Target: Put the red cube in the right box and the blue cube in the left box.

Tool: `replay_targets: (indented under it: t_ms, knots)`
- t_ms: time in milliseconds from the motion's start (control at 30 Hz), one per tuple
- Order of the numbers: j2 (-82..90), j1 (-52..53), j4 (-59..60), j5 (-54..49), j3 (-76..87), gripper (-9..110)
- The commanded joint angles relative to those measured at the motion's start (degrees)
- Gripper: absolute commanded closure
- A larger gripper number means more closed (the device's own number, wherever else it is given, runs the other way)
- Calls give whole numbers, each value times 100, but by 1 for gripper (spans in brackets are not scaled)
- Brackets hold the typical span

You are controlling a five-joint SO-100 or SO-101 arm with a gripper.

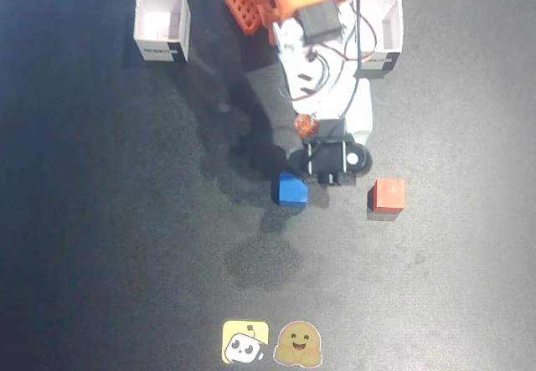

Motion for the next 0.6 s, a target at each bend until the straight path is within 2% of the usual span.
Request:
replay_targets:
  t_ms: [0, 300, 567]
  knots:
    - [-281, -141, -272, 158, -448, 90]
    - [-1011, -396, -1011, 360, -633, 86]
    - [-1749, -668, -984, 659, -1222, 84]
